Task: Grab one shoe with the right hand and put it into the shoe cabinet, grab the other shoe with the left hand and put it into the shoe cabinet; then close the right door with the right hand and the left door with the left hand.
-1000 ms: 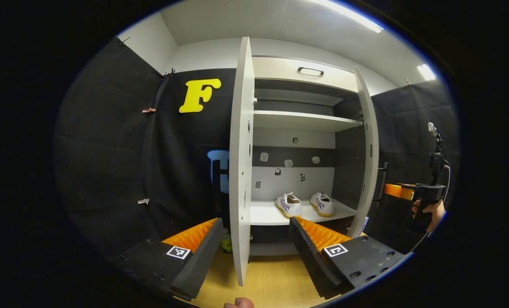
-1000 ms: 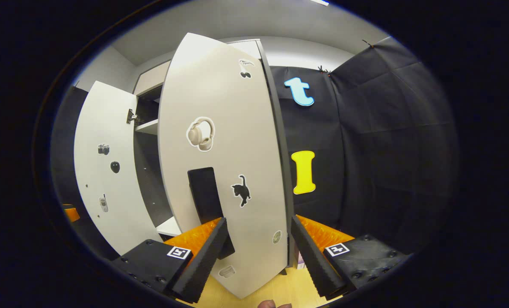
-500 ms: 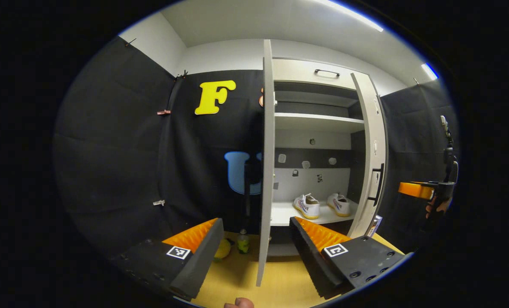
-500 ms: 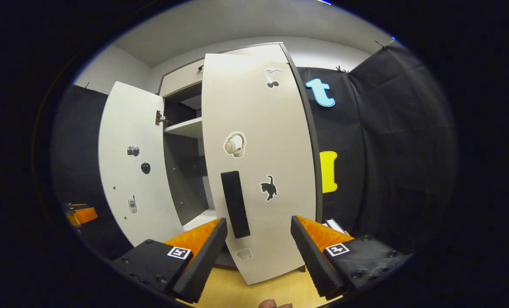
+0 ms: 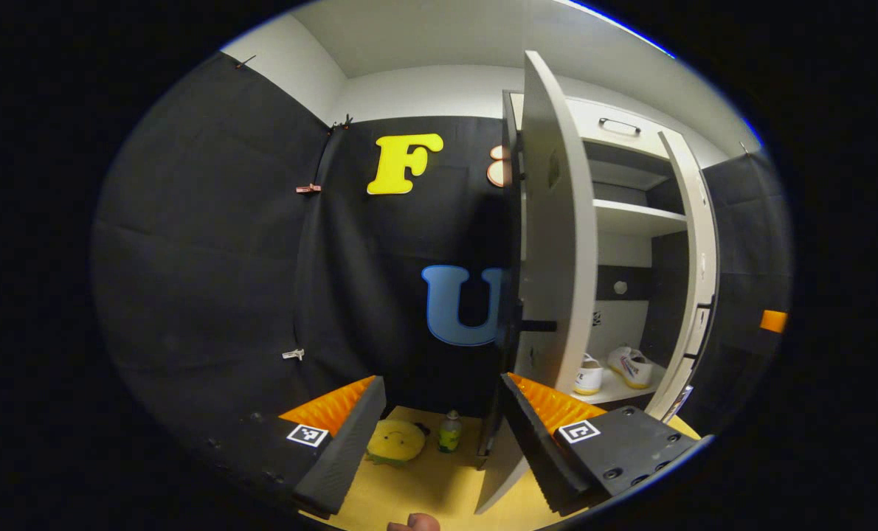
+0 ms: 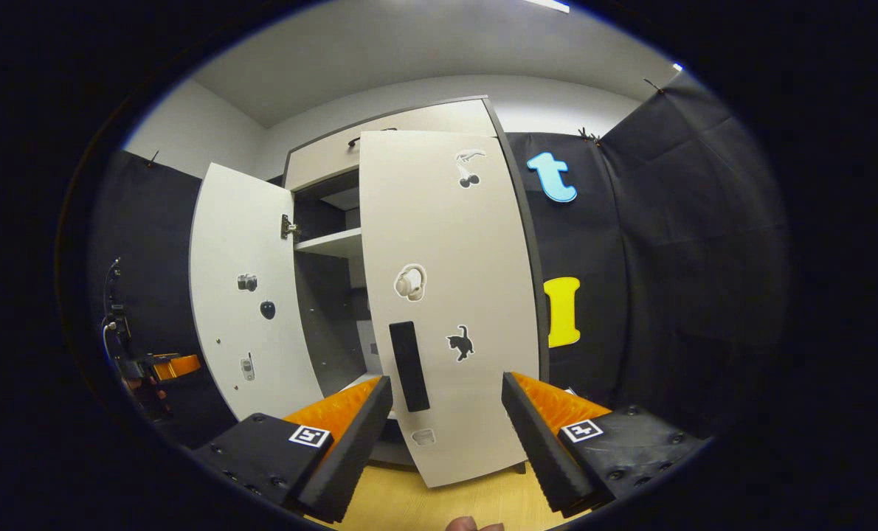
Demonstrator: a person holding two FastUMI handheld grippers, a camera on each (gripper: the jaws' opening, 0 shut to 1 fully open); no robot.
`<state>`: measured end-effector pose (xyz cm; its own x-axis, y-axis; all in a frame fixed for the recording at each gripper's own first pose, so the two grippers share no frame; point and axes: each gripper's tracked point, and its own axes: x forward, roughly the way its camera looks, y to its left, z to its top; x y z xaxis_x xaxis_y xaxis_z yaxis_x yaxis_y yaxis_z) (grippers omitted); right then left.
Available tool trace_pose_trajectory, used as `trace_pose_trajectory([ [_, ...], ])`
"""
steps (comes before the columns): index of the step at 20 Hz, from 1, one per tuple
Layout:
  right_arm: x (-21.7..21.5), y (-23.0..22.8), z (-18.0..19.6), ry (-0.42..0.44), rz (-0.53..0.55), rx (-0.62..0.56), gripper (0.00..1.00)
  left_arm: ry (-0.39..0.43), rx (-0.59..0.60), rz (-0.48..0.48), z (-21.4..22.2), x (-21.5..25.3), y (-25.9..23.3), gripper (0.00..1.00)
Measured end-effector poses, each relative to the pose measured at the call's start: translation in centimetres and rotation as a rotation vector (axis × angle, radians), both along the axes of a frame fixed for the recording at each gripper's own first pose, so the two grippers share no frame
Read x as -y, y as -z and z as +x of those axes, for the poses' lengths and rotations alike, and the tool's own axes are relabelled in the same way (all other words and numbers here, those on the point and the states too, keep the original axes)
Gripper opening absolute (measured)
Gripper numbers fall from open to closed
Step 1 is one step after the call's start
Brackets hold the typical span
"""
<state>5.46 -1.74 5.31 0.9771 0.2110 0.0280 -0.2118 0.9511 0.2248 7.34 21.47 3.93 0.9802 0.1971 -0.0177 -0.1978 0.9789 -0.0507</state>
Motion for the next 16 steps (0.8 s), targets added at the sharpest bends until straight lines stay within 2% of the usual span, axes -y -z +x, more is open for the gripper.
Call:
trace_pose_trajectory([
  [3,1.1,0.5,-0.3,0.02,0.0,-0.013,0.98,-0.011,-0.026,0.025,2.1,-1.3,1.0,0.97],
  [5,2.0,0.8,-0.5,0.035,-0.005,-0.02,0.98,0.022,-0.04,0.01,3.4,-1.1,1.6,0.97],
  [7,2.8,0.8,-0.6,0.049,-0.006,-0.022,0.98,0.053,-0.037,-0.005,3.7,-0.5,1.5,0.97],
  [8,3.1,0.8,-0.6,0.054,-0.006,-0.022,0.98,0.051,-0.036,0.0,3.6,-0.4,1.4,0.94],
  [10,3.5,0.9,-0.7,0.06,-0.005,-0.025,0.98,0.042,-0.032,-0.002,3.5,0.1,1.4,0.95],
  [16,4.0,0.8,-1.3,0.047,0.013,-0.029,0.98,0.1,-0.034,0.022,3.4,4.9,1.2,0.94],
])
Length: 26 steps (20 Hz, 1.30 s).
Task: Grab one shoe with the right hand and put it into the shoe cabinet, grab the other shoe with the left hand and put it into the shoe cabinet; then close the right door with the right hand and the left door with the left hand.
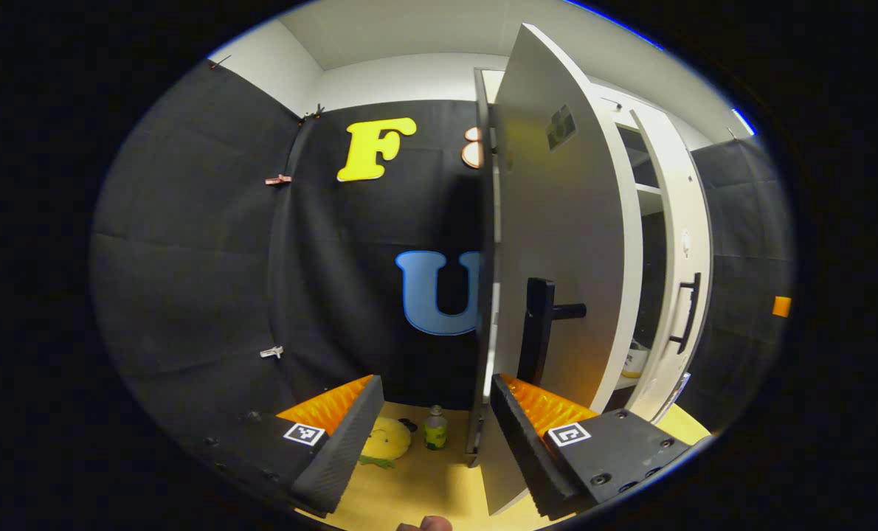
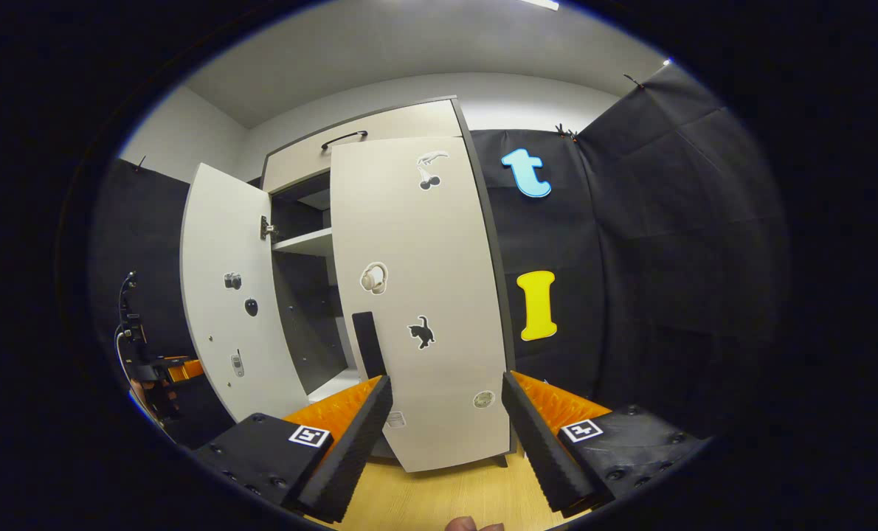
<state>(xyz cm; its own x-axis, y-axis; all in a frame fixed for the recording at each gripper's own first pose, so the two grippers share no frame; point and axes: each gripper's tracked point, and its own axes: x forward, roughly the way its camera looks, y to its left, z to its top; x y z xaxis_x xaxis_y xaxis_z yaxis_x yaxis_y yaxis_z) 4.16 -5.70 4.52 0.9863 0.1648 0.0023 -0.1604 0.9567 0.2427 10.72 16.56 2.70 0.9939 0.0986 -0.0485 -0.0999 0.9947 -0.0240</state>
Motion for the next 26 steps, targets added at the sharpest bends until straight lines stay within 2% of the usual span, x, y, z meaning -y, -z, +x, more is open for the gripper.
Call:
trace_pose_trajectory([
  [2,0.2,0.0,-0.3,-0.007,0.0,-0.002,0.98,0.009,0.004,-0.008,0.1,1.5,0.0,0.91],
  [4,0.5,-0.4,-0.6,-0.006,0.002,0.001,0.98,0.024,0.005,-0.008,0.3,3.1,0.0,0.94],
  [5,0.8,-0.5,-0.9,-0.007,0.004,0.002,0.98,0.039,0.002,-0.008,0.4,4.1,-0.1,0.9],
  [8,1.6,-0.6,-0.9,-0.001,0.002,0.003,0.98,0.101,0.004,-0.016,0.9,7.6,-0.2,0.93],
  [13,2.6,-0.7,-1.4,0.002,-0.003,0.006,0.98,0.232,0.012,-0.03,2.3,15.0,-0.3,0.92],
  [14,2.7,-0.8,-1.6,0.001,-0.005,0.008,0.98,0.235,0.013,-0.027,2.5,16.0,-0.4,0.94],
  [19,2.7,-0.6,-2.2,-0.009,-0.009,0.007,0.98,0.275,0.014,-0.051,0.8,19.4,-0.4,0.94],
  [21,2.5,-0.5,-2.1,-0.012,-0.005,0.002,0.97,0.268,0.02,-0.043,-0.2,19.6,-0.8,0.92],
  [22,2.2,-0.5,-2.1,-0.013,-0.001,0.001,0.98,0.264,0.022,-0.041,-0.7,19.5,-0.9,0.94],
  [26,1.3,-0.8,-2.3,-0.02,-0.017,0.014,0.98,0.253,0.021,-0.05,-2.8,19.3,-0.9,0.94],
])
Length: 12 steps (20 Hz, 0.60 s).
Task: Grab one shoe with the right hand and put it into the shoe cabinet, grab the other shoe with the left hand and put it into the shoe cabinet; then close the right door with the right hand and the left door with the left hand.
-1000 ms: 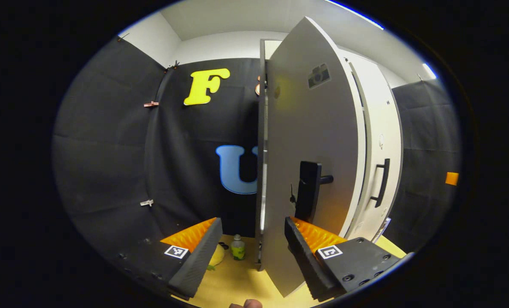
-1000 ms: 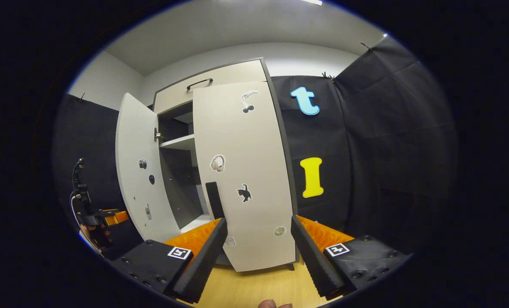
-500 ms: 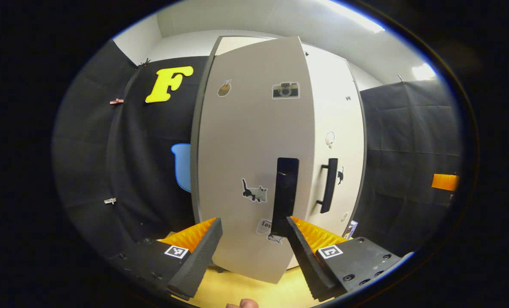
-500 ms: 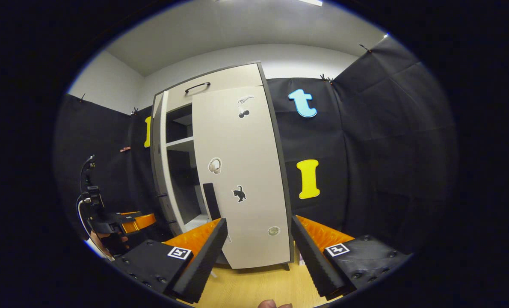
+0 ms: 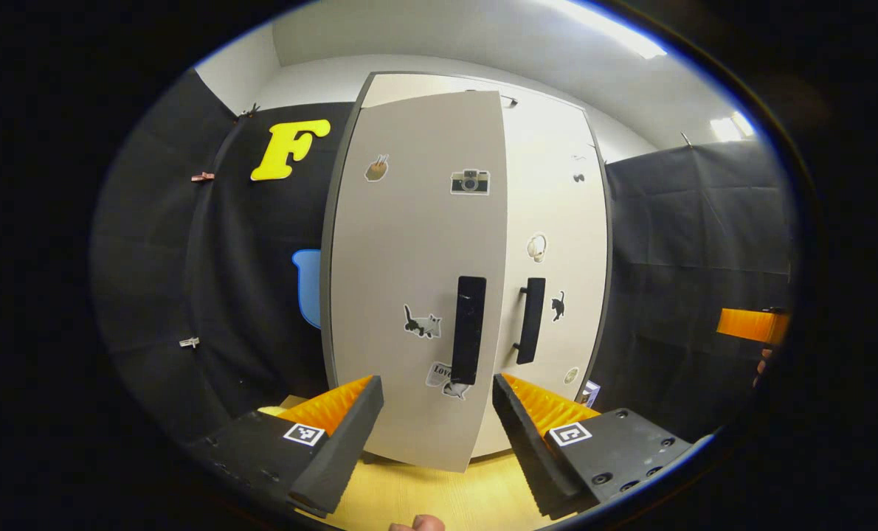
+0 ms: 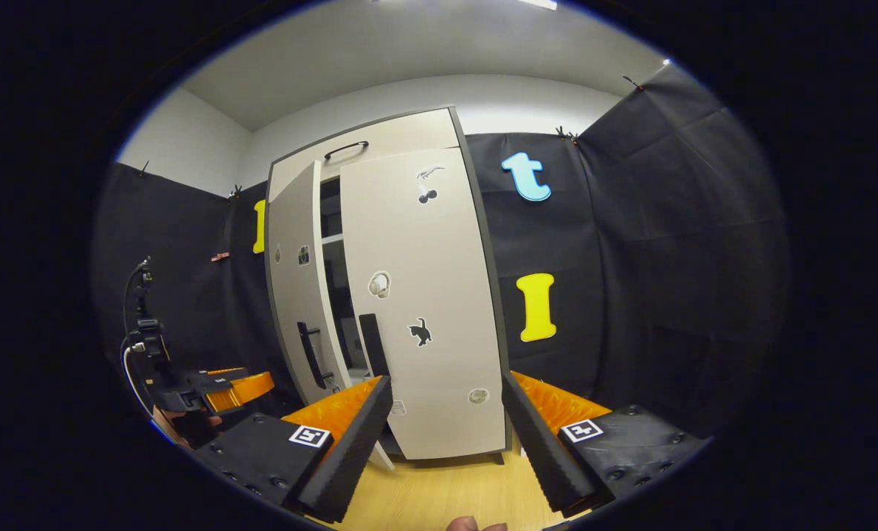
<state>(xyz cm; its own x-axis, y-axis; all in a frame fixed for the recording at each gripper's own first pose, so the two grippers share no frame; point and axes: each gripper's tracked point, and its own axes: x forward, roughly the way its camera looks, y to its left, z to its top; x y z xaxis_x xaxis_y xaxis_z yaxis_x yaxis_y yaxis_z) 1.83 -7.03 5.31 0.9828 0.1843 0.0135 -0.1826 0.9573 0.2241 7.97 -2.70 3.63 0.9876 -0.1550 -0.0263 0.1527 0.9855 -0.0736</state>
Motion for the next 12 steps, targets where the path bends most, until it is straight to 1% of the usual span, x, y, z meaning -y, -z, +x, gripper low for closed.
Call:
trace_pose_trajectory([
  [1,-0.4,-0.1,0.0,-0.005,-0.006,0.005,0.98,-0.001,0.0,-0.008,-0.6,-0.1,-0.1,0.94],
  [2,-0.9,-0.2,0.0,-0.011,-0.013,0.01,0.98,-0.006,0.001,-0.016,-1.2,-0.4,-0.3,0.92],
  [3,-1.5,-0.3,-0.1,-0.016,-0.021,0.014,0.98,-0.014,0.003,-0.02,-1.8,-0.7,-0.5,0.94],
  [6,-3.0,-0.3,-0.2,-0.031,-0.044,0.021,0.98,-0.035,0.014,-0.025,-3.4,-1.8,-1.3,0.94],
  [12,-5.3,0.1,-0.2,-0.023,-0.049,0.008,0.98,-0.085,0.037,0.015,-5.8,-4.0,-2.3,0.94],
])
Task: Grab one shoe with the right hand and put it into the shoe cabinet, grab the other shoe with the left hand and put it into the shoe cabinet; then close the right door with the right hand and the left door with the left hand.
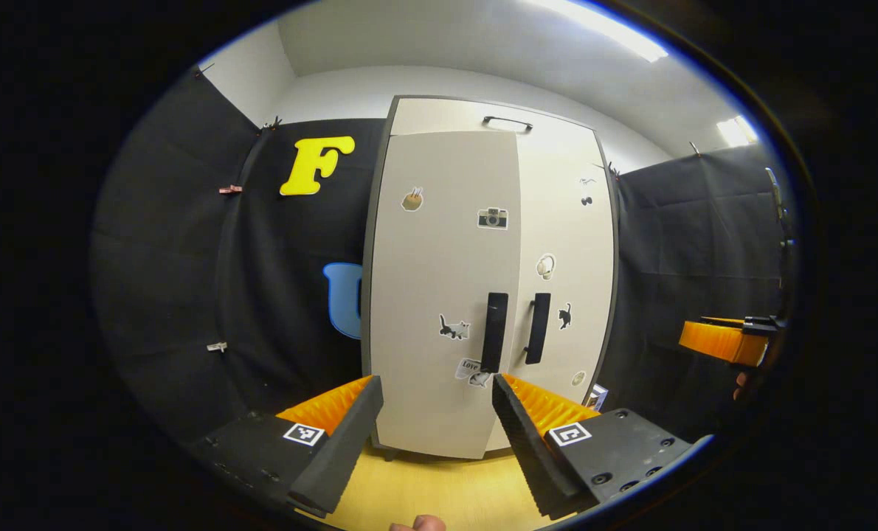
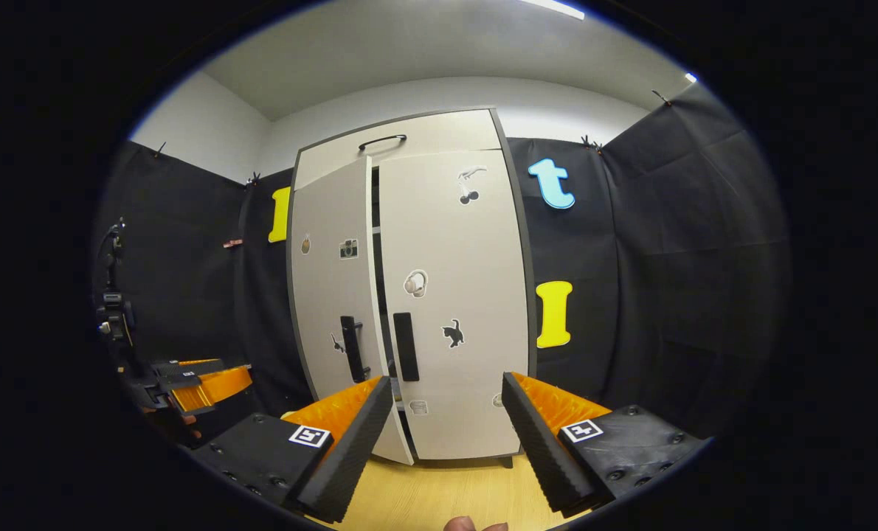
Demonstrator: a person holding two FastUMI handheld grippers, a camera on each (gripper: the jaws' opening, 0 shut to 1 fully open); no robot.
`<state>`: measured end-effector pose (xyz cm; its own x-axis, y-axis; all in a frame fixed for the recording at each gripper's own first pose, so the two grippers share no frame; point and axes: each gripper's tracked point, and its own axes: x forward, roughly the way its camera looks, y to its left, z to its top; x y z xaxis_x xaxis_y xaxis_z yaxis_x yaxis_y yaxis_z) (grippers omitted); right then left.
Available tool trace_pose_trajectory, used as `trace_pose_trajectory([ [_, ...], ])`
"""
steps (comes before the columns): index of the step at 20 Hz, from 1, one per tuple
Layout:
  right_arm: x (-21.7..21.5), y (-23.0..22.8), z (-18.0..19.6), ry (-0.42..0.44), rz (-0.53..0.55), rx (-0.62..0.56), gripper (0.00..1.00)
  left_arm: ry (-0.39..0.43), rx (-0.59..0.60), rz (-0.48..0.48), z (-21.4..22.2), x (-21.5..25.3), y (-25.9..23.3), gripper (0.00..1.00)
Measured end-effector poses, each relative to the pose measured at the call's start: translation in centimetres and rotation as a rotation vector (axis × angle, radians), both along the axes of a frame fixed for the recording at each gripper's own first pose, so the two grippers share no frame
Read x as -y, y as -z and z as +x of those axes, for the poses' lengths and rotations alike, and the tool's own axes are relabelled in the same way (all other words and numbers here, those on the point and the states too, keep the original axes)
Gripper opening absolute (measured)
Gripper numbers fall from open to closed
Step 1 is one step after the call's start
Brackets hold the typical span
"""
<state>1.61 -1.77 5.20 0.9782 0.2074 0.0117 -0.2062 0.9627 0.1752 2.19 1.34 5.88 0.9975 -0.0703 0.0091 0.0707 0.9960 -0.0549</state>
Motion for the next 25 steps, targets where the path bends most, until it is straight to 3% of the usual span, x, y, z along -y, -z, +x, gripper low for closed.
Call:
trace_pose_trajectory([
  [22,-0.5,1.9,-0.4,0.094,-0.133,0.015,0.98,-0.046,0.004,0.047,-0.6,-1.9,0.8,0.94],
  [23,-0.4,1.9,-0.5,0.096,-0.135,0.017,0.93,-0.047,0.003,0.048,-0.5,-1.9,0.8,0.94],
  [25,-0.4,1.9,-0.4,0.096,-0.14,0.018,0.98,-0.046,0.001,0.044,-0.4,-1.7,0.9,0.94],
])
